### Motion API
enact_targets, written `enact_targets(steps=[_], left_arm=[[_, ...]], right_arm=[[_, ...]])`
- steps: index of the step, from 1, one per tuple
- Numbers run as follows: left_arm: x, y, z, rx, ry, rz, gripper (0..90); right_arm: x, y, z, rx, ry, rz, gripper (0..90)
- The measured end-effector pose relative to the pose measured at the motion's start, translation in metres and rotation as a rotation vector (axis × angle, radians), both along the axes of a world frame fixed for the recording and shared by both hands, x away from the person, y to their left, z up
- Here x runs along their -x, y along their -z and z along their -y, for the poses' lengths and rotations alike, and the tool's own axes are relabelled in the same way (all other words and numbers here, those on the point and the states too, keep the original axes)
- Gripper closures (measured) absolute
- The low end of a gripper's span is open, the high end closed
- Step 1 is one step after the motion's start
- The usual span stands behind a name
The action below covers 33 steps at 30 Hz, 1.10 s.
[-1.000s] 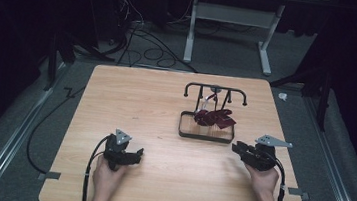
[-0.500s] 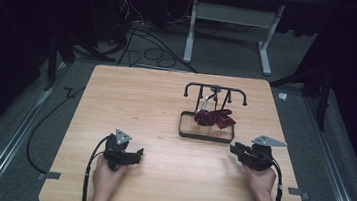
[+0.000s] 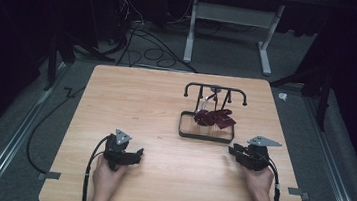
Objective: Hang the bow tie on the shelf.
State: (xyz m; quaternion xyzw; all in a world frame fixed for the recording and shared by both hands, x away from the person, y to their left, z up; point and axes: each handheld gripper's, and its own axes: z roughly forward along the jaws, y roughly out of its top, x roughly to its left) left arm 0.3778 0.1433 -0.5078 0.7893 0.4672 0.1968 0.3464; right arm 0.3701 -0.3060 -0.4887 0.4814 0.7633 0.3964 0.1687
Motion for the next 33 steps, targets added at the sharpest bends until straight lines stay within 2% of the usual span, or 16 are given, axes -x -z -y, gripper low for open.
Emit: enact_targets(steps=[5, 8, 12, 24, 26, 32, 33], left_arm=[[0.0, 0.0, 0.0, 0.0, 0.0, 0.0, 17.4], [0.0, 0.0, 0.0, 0.0, 0.0, 0.0, 17.4], [0.0, 0.0, 0.0, -0.001, 0.0, -0.001, 17.4], [0.0, 0.0, 0.0, 0.0, 0.0, 0.0, 17.4], [0.0, 0.0, 0.0, 0.0, 0.0, 0.0, 17.4], [0.0, 0.0, 0.0, 0.0, 0.0, 0.0, 17.4], [0.0, 0.0, 0.0, 0.0, 0.0, 0.0, 17.4]], right_arm=[[-0.001, 0.001, -0.001, 0.005, -0.002, 0.002, 69.1], [-0.002, 0.004, -0.003, 0.008, -0.008, -0.013, 68.0], [-0.002, 0.005, -0.006, 0.012, -0.013, -0.006, 67.9], [-0.003, 0.01, -0.012, 0.055, -0.013, -0.01, 63.4], [-0.004, 0.012, -0.013, 0.071, -0.01, -0.021, 61.9], [-0.003, 0.013, -0.017, 0.111, -0.024, 0.0, 55.5], [-0.002, 0.013, -0.021, 0.152, -0.035, 0.018, 53.2]])
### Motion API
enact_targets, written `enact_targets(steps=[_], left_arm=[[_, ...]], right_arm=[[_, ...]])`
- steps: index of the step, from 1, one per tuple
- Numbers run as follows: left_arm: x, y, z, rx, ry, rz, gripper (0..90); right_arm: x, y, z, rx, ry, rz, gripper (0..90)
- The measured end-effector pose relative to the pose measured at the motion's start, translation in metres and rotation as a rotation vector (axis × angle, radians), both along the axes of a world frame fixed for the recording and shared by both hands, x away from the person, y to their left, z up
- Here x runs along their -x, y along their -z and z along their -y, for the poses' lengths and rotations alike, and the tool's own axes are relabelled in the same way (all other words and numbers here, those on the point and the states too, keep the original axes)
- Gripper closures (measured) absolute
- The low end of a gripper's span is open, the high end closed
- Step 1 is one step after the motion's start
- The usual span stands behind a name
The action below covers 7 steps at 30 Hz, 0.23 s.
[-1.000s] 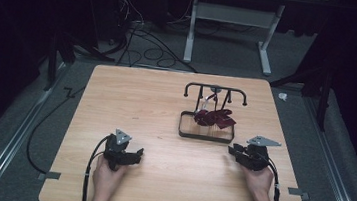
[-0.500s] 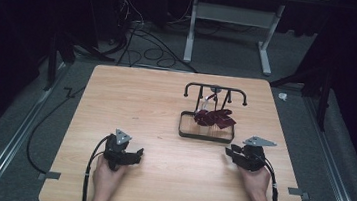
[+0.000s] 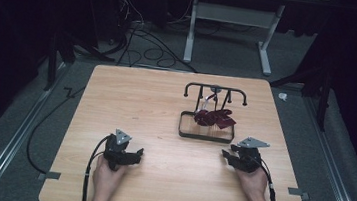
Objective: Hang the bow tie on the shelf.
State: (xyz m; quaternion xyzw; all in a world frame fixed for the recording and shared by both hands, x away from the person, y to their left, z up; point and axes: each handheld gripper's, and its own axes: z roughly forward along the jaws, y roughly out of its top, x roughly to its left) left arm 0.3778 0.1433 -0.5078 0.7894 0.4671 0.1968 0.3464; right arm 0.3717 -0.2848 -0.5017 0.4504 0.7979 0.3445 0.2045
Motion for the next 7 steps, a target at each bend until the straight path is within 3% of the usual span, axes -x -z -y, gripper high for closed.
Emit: enact_targets(steps=[7], left_arm=[[0.0, 0.0, 0.0, 0.0, 0.0, 0.0, 17.4]], right_arm=[[-0.0001, 0.0001, 0.0, -0.001, 0.002, -0.001, 51.8]])
